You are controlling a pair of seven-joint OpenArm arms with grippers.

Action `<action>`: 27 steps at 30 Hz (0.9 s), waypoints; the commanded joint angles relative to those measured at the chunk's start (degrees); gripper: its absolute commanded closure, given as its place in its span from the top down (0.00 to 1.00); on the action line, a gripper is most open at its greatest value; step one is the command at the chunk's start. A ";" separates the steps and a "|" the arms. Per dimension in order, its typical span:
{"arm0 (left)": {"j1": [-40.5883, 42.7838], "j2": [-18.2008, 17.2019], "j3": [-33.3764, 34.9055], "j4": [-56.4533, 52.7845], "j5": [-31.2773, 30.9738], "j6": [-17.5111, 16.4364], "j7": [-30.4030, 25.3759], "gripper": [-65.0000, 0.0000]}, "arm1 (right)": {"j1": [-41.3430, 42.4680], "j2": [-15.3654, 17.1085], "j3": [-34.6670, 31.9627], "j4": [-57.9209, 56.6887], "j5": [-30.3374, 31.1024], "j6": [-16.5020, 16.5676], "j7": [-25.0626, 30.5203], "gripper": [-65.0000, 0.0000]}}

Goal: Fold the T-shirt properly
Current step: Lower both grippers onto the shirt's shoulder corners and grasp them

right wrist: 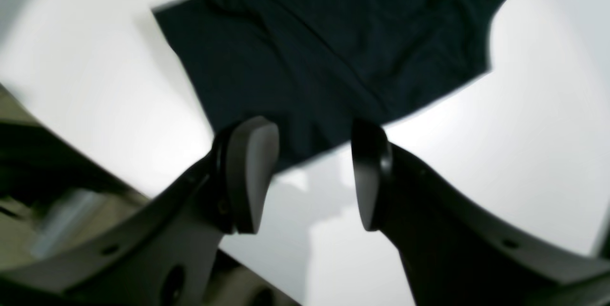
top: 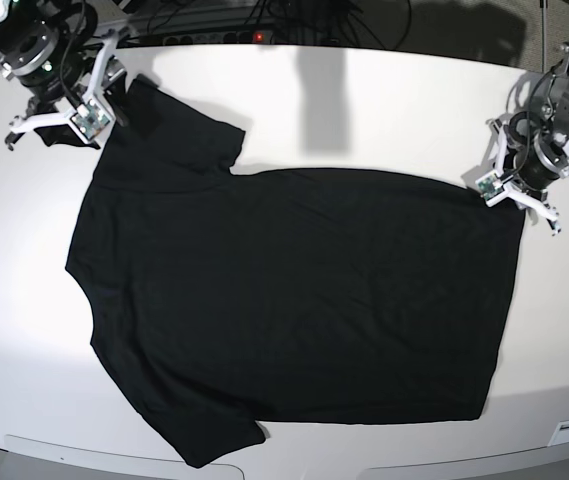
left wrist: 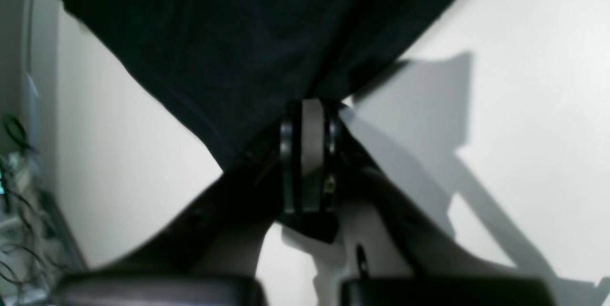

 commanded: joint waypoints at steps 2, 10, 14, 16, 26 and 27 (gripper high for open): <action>1.42 -0.22 0.83 -1.18 -0.92 -5.01 6.54 0.00 | -0.33 3.04 0.31 -0.96 -0.42 -0.17 2.78 0.45; 1.44 0.42 0.83 -1.05 -4.94 -4.79 7.13 0.00 | 0.61 13.51 -7.37 -12.50 -19.96 -0.31 15.13 0.45; 1.42 1.11 0.83 -0.96 -4.92 -2.91 9.31 0.00 | 4.96 17.07 -14.10 -16.00 -25.53 -1.64 16.15 0.45; 1.44 1.25 0.83 -0.85 -4.94 -1.75 10.27 0.00 | 8.22 18.43 -18.01 -18.47 -27.06 -2.67 16.06 0.45; 1.29 1.20 0.81 -0.87 -4.92 0.13 10.67 0.00 | 21.53 22.67 -33.77 -29.94 -30.18 -2.84 15.56 0.45; 1.27 1.20 0.81 -0.87 -4.92 0.87 10.67 0.00 | 22.62 22.64 -34.97 -30.60 -30.18 -2.84 15.58 0.45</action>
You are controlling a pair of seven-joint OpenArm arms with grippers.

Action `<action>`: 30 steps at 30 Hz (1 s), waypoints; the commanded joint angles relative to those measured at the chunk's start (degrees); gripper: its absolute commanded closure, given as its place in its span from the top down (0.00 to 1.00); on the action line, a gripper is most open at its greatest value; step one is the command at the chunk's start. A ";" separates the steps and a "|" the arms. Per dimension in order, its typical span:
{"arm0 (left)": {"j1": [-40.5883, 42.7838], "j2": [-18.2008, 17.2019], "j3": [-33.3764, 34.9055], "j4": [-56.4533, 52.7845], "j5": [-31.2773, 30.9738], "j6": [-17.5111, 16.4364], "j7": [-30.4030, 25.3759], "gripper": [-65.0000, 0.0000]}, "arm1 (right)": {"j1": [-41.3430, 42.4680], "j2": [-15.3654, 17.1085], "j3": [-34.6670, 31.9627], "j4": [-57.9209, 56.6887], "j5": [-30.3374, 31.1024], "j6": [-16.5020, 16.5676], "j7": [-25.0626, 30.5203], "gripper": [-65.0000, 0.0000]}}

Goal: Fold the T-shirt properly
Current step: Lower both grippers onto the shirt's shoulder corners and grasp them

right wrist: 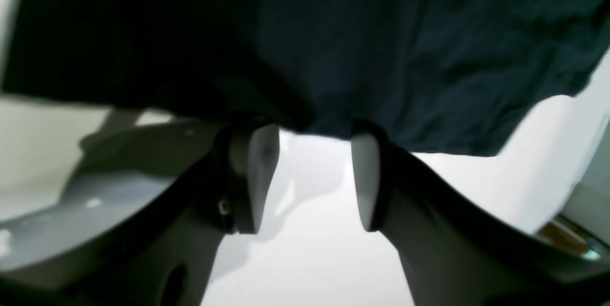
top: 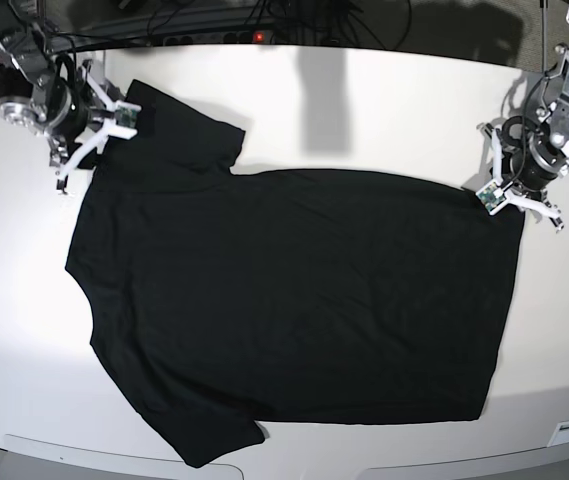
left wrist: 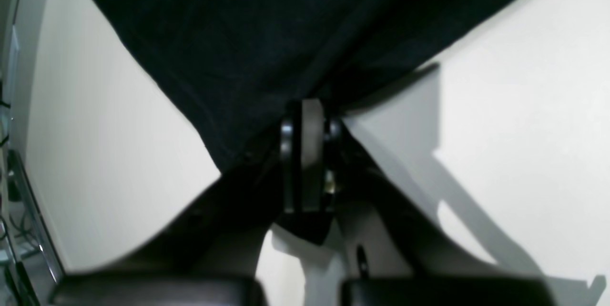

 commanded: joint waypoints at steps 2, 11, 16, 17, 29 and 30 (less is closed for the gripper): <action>1.22 -0.09 0.90 -1.25 1.09 -2.82 5.99 0.00 | 1.99 0.92 -2.29 -0.83 0.00 0.02 0.26 0.45; 1.25 -0.11 0.87 -1.25 1.09 -2.84 6.01 0.00 | 7.15 0.07 -7.63 -1.88 3.32 0.31 -0.44 0.45; 1.22 -0.09 0.87 -1.25 1.09 -2.84 6.01 0.00 | 7.26 -1.66 -7.80 -1.88 3.93 2.38 -0.39 0.36; 1.25 -0.11 0.87 -1.25 1.09 -2.84 6.01 0.00 | 7.28 -1.99 -7.80 -1.88 3.91 2.45 -0.44 0.33; 1.40 -0.15 0.87 -1.22 -9.16 -1.27 9.38 0.00 | 7.23 -1.66 -7.78 -0.96 9.53 -8.68 -11.26 0.00; 1.53 -0.15 0.81 -1.18 -11.10 -0.09 10.47 0.00 | 6.86 -0.85 -7.78 -0.24 11.72 -9.18 -12.35 0.00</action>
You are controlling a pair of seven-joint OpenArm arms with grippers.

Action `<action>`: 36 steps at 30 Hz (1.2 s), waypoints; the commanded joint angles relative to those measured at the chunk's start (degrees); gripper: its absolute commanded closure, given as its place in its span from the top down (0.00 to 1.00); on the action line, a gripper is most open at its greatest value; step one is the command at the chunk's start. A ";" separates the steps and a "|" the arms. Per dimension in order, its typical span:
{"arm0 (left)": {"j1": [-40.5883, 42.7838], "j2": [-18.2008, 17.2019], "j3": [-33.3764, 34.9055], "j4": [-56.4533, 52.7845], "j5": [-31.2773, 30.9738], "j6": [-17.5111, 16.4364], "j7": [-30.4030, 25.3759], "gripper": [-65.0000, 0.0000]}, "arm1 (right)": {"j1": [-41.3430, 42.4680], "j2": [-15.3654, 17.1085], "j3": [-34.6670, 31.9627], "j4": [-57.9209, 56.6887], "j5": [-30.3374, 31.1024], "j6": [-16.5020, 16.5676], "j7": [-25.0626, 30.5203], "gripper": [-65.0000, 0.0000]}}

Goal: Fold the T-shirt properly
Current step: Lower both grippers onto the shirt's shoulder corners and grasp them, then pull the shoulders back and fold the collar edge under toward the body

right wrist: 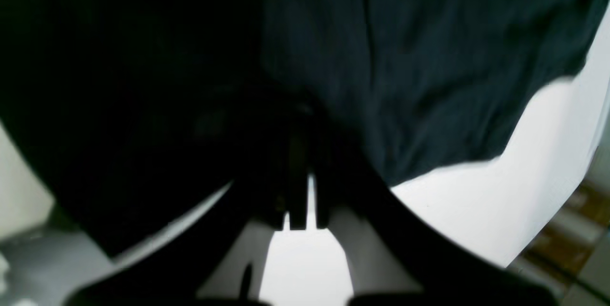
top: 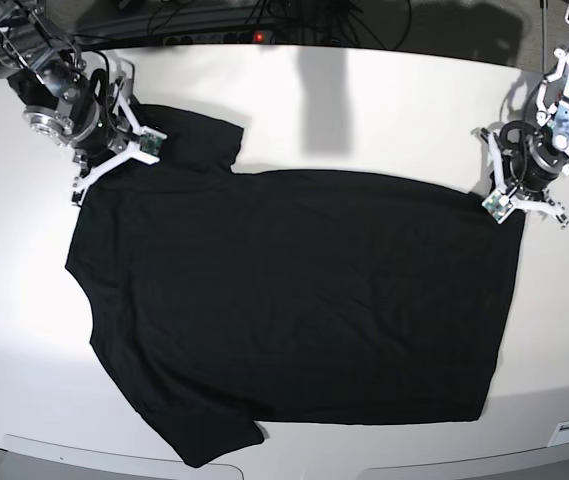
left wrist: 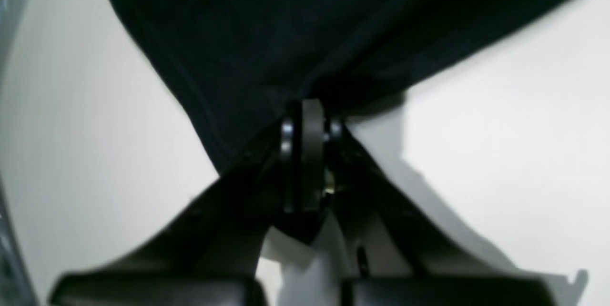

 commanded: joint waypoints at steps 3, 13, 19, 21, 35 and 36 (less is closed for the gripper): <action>3.32 -1.25 0.68 0.87 -3.41 -0.98 7.43 0.00 | -2.27 3.48 1.36 3.69 2.78 -1.22 0.07 0.00; 18.53 -7.30 0.42 18.91 -5.35 19.78 7.76 0.00 | -21.22 2.34 20.37 11.32 10.16 -1.40 0.68 0.00; 24.90 -7.17 0.26 21.42 -3.72 24.90 7.72 0.00 | -34.45 0.70 30.71 15.98 13.29 -1.42 3.76 0.00; 26.45 -7.17 0.26 21.46 -1.73 26.40 7.52 0.00 | -37.73 -0.70 33.44 17.22 13.29 -1.42 4.87 0.00; 29.38 -5.05 0.26 21.44 5.31 44.06 1.68 0.00 | -38.32 -4.63 40.28 19.54 16.57 -1.44 9.86 0.00; 28.37 -4.33 0.26 21.40 5.09 44.00 1.66 0.00 | -36.92 -4.63 40.28 19.23 17.49 -1.44 9.86 0.00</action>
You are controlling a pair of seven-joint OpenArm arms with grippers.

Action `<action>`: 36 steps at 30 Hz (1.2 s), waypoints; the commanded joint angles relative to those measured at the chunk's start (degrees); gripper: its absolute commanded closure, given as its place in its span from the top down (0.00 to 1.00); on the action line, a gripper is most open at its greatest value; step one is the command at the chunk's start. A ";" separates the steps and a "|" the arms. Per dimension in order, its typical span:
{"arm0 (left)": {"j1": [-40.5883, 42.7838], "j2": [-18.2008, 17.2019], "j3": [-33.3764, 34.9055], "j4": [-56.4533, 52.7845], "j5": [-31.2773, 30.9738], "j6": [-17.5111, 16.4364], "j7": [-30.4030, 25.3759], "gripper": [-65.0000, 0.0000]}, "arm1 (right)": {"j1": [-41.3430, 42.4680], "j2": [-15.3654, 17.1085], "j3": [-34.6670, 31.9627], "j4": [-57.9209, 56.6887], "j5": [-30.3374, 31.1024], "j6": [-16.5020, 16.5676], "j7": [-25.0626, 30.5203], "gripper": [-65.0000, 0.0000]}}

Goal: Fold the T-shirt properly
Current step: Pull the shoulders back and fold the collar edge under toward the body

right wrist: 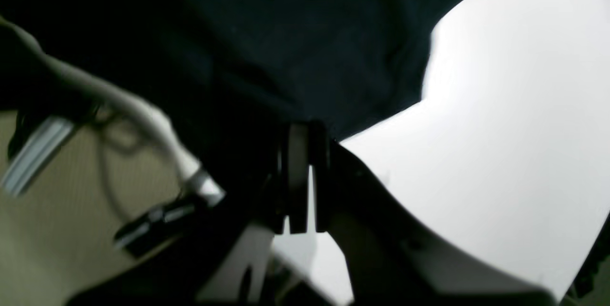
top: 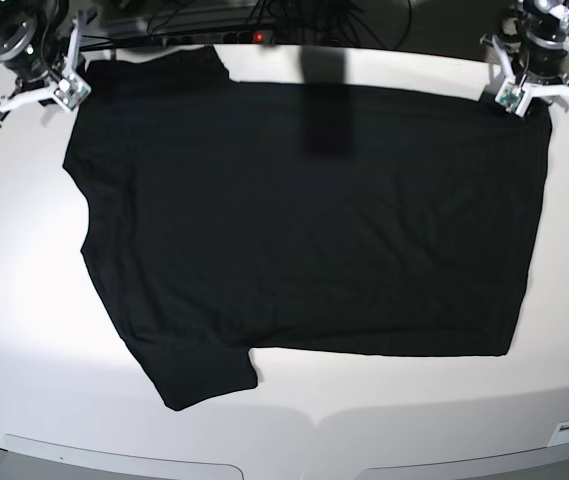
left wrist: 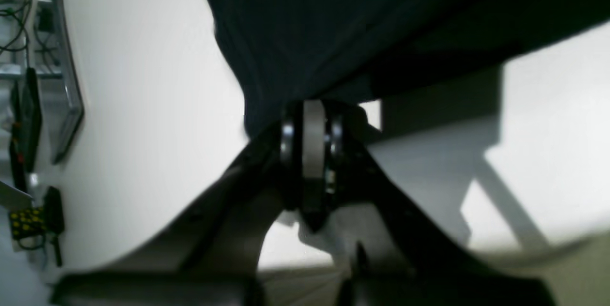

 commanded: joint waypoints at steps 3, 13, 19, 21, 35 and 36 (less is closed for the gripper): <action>-3.58 0.90 -0.44 0.55 -2.10 0.46 -0.72 0.00 | 4.44 0.26 0.70 -1.07 0.15 -0.98 0.55 0.00; -14.64 2.10 -0.44 -0.44 -6.84 -5.90 0.28 0.00 | 19.67 -1.42 -5.88 -11.78 1.16 -0.96 2.54 0.00; -19.69 2.12 -0.37 -6.47 -10.91 -10.78 -0.76 0.00 | 30.16 -1.44 -13.27 -19.93 0.76 -0.96 2.54 0.00; -21.27 2.14 -0.37 -9.09 -11.93 -12.59 -1.09 0.00 | 32.96 -1.44 -14.99 -21.97 0.76 -0.96 2.51 0.00; -28.44 2.08 -0.39 -17.68 -15.74 -12.55 -0.74 0.05 | 41.86 -1.40 -20.59 -31.69 -1.20 -0.96 3.98 0.02; -28.92 2.08 -0.39 -17.57 -15.74 -12.52 0.57 0.15 | 42.10 -1.40 -20.57 -31.69 -0.37 -0.98 3.96 0.12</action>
